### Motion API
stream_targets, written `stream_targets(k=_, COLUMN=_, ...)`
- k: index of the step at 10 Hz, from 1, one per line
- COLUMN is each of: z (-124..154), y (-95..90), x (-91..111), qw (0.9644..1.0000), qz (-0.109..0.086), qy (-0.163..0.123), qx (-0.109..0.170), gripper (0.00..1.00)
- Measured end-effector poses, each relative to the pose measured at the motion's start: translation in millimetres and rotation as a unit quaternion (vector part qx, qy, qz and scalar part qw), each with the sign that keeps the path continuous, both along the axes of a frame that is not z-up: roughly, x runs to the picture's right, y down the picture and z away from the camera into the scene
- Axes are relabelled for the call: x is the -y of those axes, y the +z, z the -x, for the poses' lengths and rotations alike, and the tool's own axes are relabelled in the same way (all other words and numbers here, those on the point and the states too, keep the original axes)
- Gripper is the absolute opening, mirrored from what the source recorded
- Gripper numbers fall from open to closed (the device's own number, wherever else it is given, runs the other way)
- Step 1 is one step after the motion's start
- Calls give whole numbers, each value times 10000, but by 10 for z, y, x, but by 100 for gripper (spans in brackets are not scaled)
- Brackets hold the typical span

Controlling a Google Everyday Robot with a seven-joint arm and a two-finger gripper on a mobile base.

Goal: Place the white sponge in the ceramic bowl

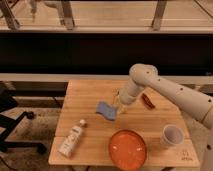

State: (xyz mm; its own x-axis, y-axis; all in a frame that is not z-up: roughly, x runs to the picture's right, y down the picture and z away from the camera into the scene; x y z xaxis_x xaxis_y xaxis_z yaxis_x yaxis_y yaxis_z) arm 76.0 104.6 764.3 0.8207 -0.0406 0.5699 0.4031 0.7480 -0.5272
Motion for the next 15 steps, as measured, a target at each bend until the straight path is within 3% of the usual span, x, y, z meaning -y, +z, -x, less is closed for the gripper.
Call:
stream_targets(k=8, z=-312, y=-254, x=-357, qw=9996, qz=20, qy=219, qx=-190, gripper=0)
stream_targets(k=15, z=-492, y=-308, x=-634, qw=9986, qz=44, qy=433, qx=-315, gripper=0)
